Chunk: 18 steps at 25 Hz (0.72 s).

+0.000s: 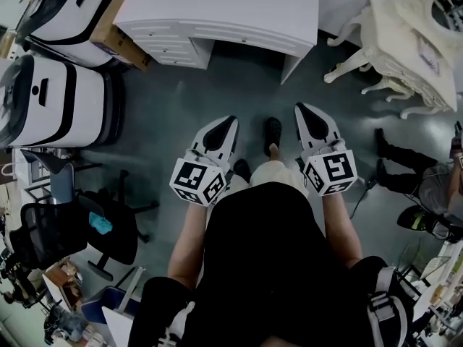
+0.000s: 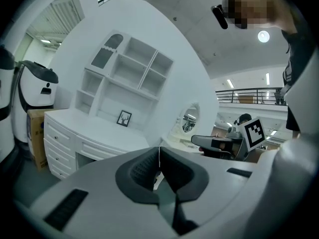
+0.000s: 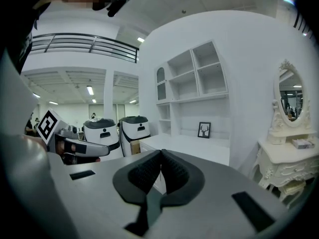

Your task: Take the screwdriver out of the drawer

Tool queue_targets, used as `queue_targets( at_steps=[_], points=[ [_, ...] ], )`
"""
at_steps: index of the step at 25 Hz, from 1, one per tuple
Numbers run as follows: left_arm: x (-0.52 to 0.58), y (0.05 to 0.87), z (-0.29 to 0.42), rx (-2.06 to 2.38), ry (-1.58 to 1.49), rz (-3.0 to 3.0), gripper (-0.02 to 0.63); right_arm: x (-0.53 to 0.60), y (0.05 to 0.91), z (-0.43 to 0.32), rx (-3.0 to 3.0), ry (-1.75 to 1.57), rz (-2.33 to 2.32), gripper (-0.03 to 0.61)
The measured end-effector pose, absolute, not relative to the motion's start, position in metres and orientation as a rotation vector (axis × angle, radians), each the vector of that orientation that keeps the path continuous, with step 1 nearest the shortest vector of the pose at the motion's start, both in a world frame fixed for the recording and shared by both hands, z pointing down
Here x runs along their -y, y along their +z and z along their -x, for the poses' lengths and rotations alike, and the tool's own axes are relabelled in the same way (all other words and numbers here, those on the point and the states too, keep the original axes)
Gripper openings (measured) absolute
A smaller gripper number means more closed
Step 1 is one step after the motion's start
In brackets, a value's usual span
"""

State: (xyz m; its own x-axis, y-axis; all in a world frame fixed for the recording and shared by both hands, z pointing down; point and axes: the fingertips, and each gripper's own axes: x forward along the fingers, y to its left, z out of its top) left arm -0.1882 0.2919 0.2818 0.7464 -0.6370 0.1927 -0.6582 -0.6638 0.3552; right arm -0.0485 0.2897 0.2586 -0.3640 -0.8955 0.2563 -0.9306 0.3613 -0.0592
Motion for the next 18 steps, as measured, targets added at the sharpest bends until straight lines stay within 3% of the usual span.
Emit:
queue_targets(
  at_steps=[18],
  points=[
    [-0.138,0.287,0.078,1.093,0.134,-2.45,0.025,-0.119,0.264,-0.044,2.536,0.316,-1.45,0.018]
  ],
)
